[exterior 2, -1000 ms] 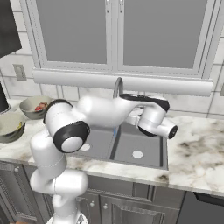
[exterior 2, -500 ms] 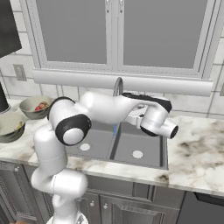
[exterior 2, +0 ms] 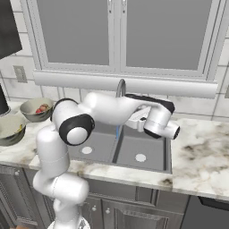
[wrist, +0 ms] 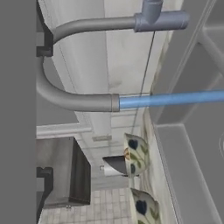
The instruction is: Pick the peachs from the sink and place them in one bowl. Place the banana in the other bowl. Then turn off the sink faucet.
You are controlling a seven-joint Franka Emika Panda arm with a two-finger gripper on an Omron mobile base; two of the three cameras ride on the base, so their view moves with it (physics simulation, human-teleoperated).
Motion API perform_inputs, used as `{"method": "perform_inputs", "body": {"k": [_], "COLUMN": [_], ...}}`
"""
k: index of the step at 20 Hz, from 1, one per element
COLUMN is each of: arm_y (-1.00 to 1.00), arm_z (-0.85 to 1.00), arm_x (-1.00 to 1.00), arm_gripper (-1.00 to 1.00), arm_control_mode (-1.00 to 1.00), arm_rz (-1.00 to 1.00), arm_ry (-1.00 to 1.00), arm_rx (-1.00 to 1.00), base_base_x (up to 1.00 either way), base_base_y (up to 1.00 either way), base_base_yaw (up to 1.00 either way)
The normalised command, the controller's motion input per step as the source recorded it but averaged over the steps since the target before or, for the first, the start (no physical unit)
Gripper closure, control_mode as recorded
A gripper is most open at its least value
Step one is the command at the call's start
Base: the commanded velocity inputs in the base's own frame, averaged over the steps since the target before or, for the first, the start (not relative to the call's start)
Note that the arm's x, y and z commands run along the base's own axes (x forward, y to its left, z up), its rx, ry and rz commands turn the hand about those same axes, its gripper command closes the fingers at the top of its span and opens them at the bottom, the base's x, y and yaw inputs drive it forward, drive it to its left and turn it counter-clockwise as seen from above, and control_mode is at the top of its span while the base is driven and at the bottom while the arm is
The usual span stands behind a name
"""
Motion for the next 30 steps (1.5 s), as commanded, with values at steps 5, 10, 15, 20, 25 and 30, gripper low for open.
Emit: {"method": "perform_inputs", "body": {"k": [5, 10, 15, 20, 25, 30], "arm_y": [0.09, 0.00, 0.04, 0.03, 0.07, 0.00], "arm_z": [0.00, 0.00, 0.00, 0.00, 0.00, 0.00], "arm_x": [-0.06, -0.09, 0.00, -0.01, -0.03, 0.00], "arm_gripper": [-1.00, -1.00, -1.00, -1.00, -1.00, -1.00], "arm_control_mode": [-1.00, -1.00, -1.00, -1.00, -1.00, -1.00], "arm_rz": [0.13, 0.09, 0.00, -0.08, -0.12, -0.16], "arm_ry": [-0.03, -0.02, -0.03, -0.10, -0.16, -0.03], "arm_rx": [0.00, 0.00, 0.00, 0.02, 0.02, 0.03], "base_base_x": [0.00, 0.00, 0.00, 0.00, 0.00, 0.00], "base_base_y": [0.00, 0.00, 0.00, 0.00, 0.00, 0.00], "base_base_yaw": [0.00, 0.00, 0.00, 0.00, 0.00, 0.00]}}
